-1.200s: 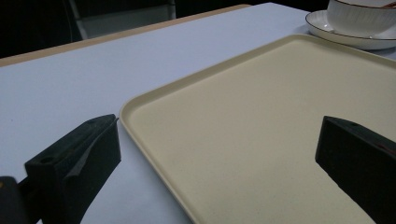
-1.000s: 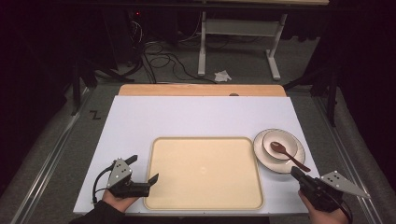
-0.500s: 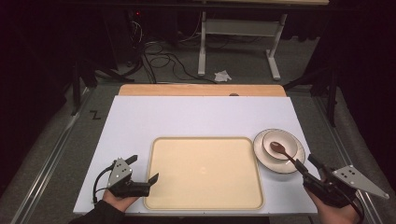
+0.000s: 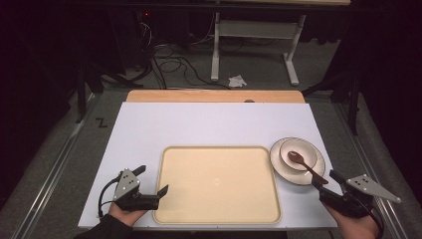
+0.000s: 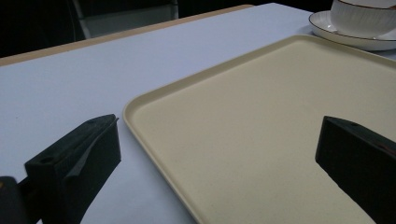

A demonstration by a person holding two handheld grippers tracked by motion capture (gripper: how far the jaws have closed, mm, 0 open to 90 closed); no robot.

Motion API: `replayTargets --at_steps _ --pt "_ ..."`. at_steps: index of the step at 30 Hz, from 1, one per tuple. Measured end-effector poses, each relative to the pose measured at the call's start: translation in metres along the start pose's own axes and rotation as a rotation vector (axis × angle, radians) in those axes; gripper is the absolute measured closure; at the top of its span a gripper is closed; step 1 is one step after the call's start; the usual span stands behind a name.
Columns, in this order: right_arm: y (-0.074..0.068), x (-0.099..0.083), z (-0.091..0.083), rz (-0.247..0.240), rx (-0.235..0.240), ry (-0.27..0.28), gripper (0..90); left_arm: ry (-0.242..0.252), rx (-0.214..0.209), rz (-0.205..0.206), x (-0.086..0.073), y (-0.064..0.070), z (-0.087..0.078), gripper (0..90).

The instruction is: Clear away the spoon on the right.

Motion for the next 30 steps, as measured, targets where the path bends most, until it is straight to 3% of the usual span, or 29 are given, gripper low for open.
replayTargets --at_steps 8,12,20,30 --pt "0.0009 -0.0032 0.0051 -0.017 0.002 -0.028 45.2 0.003 0.000 0.000 0.0000 -0.0004 -0.0007 0.7" --pt "0.0037 -0.0028 0.0073 -0.018 0.005 -0.035 59.5 0.001 -0.001 0.001 -0.0001 -0.0005 0.0000 0.7" --pt "0.0026 -0.0024 0.0083 -0.038 -0.012 -0.056 75.3 0.003 -0.002 0.002 0.0001 -0.0003 -0.0007 0.7" --pt "0.0008 -0.0023 0.0069 -0.063 -0.026 -0.045 76.6 0.001 -0.002 0.005 0.0004 -0.0002 -0.0012 0.7"
Point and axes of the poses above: each handheld gripper's, and its own axes: z roughly forward along the jaws, x roughly out of its top, y roughly to its right, the point moved 2 cm from there along z, roughly forward along the jaws, and after that the axes turned 13 degrees about z, right-handed, at the moved point
